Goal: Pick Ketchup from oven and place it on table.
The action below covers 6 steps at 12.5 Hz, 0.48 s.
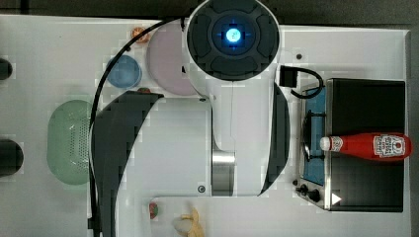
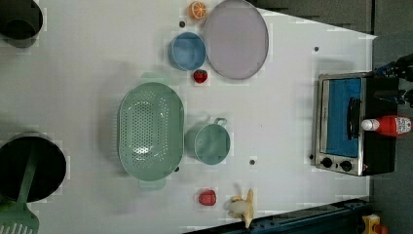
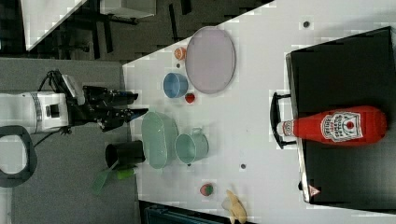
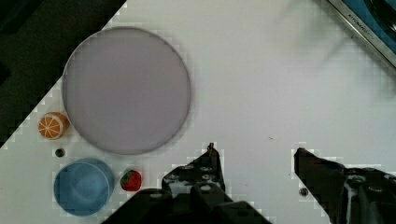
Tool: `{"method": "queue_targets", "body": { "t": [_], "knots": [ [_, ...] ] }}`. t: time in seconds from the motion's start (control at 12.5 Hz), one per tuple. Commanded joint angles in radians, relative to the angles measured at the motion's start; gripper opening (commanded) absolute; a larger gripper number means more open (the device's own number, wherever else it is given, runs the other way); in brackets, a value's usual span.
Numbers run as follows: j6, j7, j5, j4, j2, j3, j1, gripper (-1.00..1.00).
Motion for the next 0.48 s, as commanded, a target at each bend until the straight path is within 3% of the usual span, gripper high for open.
{"method": "queue_targets", "body": {
  "t": [0.08, 0.16, 0.24, 0.48],
  "knots": [
    [-0.149, 0.079, 0.064, -0.183, -0.325, -0.011, -0.026, 0.52],
    [-0.149, 0.079, 0.064, -0.183, -0.324, -0.011, -0.026, 0.67],
    [-0.150, 0.079, 0.064, -0.184, -0.324, -0.012, -0.027, 0.94],
    [-0.149, 0.079, 0.061, -0.184, -0.310, -0.033, -0.036, 1.00]
  ]
}}
